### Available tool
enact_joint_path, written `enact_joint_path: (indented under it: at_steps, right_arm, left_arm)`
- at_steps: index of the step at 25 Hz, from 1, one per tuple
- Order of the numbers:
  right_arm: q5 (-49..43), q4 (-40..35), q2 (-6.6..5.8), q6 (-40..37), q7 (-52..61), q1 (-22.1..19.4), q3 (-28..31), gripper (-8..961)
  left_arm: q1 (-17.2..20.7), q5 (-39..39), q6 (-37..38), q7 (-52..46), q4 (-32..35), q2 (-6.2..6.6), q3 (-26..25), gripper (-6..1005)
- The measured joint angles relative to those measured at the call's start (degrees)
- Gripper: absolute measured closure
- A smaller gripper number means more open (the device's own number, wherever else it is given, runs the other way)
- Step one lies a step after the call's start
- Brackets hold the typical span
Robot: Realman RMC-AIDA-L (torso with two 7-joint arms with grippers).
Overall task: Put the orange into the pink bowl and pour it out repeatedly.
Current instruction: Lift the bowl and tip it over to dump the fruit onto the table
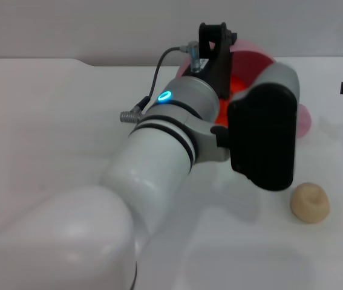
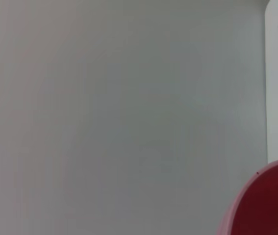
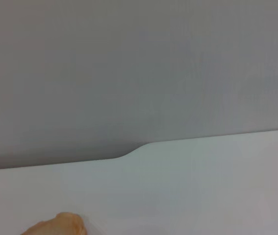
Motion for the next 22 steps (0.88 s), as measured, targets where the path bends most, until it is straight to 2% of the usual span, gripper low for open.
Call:
enact_joint_path:
  at_steps: [6, 11, 16, 22]
  right_arm:
    - [0.0, 0.16, 0.0, 0.03, 0.01, 0.16, -0.03, 309]
    - [0.0, 0.19, -0.07, 0.05, 0.01, 0.28, -0.03, 310]
    - [0.0, 0.2, -0.09, 0.16, 0.01, 0.37, -0.03, 310]
    - [0.0, 0.2, -0.17, 0.22, -0.01, 0.54, -0.18, 309]
  left_arm:
    - [1.89, 10.67, 0.94, -5.92, -1.59, 0.0, 3.13, 957]
    - [2.69, 13.34, 1.07, -5.67, -1.75, 0.0, 4.54, 957]
    - [3.82, 20.57, 1.1, -5.46, -3.48, 0.0, 7.46, 957]
    - [4.28, 24.43, 1.18, -5.03, -4.43, 0.0, 9.14, 957]
